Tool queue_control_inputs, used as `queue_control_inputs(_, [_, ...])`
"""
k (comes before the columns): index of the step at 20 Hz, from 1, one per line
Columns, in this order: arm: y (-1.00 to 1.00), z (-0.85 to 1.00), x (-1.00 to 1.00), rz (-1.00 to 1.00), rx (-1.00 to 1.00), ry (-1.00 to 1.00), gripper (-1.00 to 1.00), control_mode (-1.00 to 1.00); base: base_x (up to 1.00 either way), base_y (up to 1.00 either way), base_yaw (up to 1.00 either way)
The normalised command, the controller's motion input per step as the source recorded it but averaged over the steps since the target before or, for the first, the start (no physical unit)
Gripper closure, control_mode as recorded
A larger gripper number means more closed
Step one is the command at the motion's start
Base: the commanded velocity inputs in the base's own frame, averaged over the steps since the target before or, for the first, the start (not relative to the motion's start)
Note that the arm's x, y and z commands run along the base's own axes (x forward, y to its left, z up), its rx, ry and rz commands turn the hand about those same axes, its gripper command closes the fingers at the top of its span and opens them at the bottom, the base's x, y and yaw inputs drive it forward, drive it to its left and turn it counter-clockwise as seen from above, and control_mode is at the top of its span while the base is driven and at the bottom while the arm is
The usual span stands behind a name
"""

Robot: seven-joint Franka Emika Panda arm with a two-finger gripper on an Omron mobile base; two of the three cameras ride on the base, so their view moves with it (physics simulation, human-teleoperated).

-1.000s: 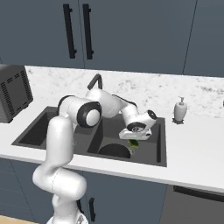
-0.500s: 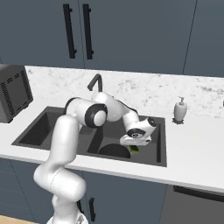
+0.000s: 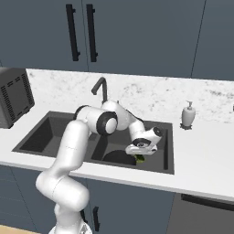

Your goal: Pick the pan and sponge and place them into the sink. Then turn on the water.

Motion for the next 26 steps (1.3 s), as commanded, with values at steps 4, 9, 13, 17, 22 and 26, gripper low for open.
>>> queue_control_inputs(4, [0.00,-0.23,0.04,0.00,0.00,0.00,-1.00,-1.00,0.00,0.00,0.00])
queue_control_inputs(9, [0.00,0.17,0.00,0.00,0.00,0.00,-1.00,-1.00,0.00,0.00,0.00])
queue_control_inputs(13, [0.00,0.46,-0.12,0.00,0.00,-0.03,-1.00,-1.00,0.00,0.00,0.00])
queue_control_inputs(17, [0.00,0.53,-0.38,0.00,0.01,-0.12,-1.00,-1.00,0.00,0.00,0.00])
queue_control_inputs(22, [0.04,0.61,-0.34,0.00,0.02,-0.18,-1.00,-1.00,0.00,0.00,0.00])
queue_control_inputs(26, [0.17,0.82,-0.19,0.00,0.00,-0.17,-1.00,-1.00,0.00,0.00,0.00])
